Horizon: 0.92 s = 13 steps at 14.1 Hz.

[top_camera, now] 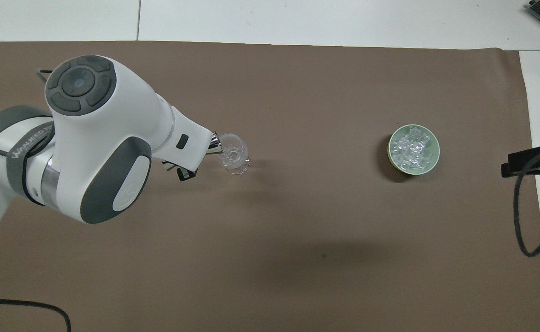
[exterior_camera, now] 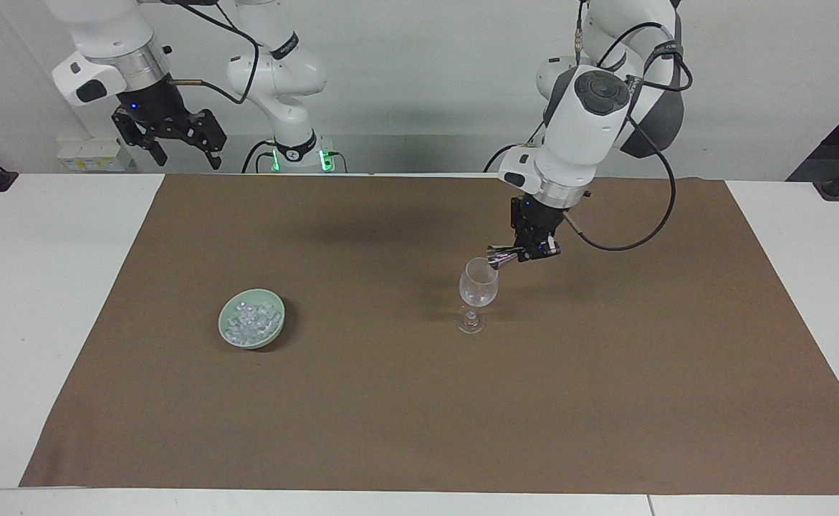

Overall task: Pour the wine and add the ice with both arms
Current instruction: 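Carry the shot cup back with the left gripper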

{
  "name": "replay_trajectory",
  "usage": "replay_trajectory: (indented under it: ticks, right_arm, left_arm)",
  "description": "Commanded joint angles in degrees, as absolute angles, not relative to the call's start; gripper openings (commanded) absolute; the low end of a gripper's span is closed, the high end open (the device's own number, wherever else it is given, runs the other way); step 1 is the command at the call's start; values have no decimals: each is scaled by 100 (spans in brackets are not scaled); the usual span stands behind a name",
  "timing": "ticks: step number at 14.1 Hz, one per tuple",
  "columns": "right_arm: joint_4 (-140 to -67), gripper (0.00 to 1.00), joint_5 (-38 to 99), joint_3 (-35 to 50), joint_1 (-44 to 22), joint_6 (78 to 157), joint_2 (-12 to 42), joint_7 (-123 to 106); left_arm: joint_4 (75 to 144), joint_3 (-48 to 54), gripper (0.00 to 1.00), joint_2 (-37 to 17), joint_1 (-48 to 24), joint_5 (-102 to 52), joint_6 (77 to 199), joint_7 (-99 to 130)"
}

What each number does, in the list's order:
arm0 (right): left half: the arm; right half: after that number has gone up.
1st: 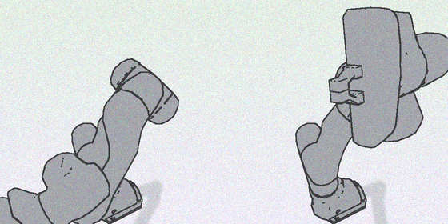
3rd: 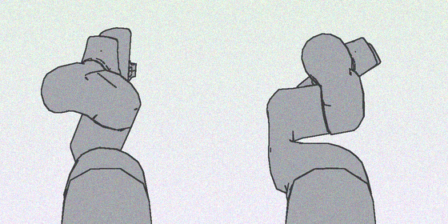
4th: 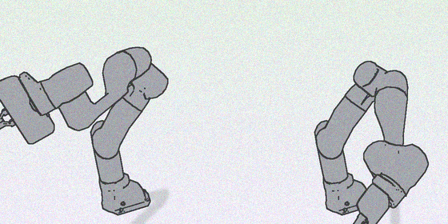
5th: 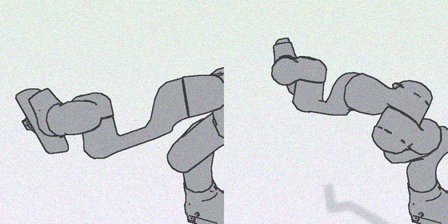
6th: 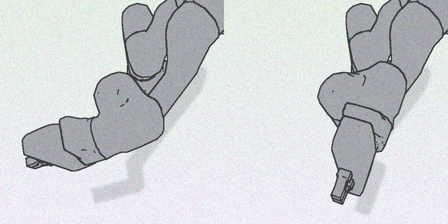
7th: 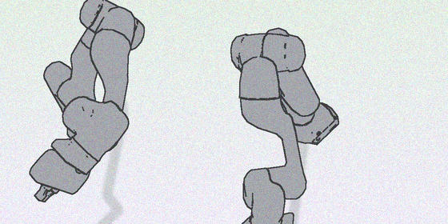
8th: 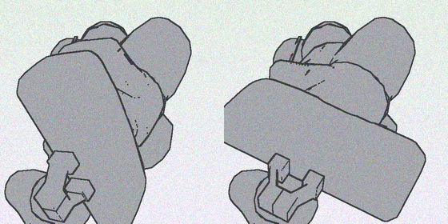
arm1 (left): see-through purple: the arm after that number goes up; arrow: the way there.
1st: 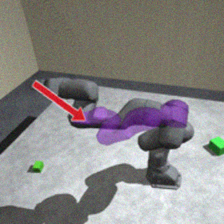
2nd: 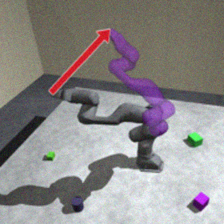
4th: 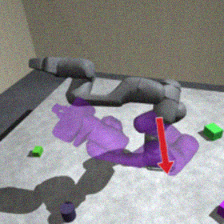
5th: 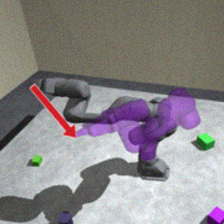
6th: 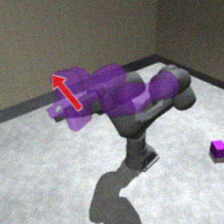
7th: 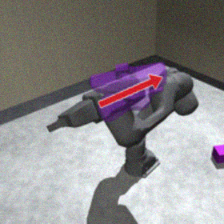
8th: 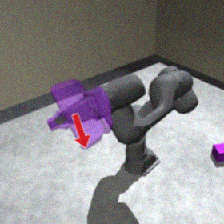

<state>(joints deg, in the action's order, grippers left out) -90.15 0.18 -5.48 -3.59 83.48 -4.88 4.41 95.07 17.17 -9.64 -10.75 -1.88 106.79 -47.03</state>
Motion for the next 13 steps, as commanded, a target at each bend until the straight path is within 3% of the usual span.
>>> replay_trajectory:
  ticks: [1,13]
  right_arm:
    - [-9097,100,167,-501,-272,8429,-580,360]
    - [-9097,100,167,-501,-272,8420,-580,360]
  left_arm:
    - [9299,1617,0,-1081,-1309,-9,10503,-4518]
    - [9035,1626,0,-1292,-1441,431,10327,-3965]
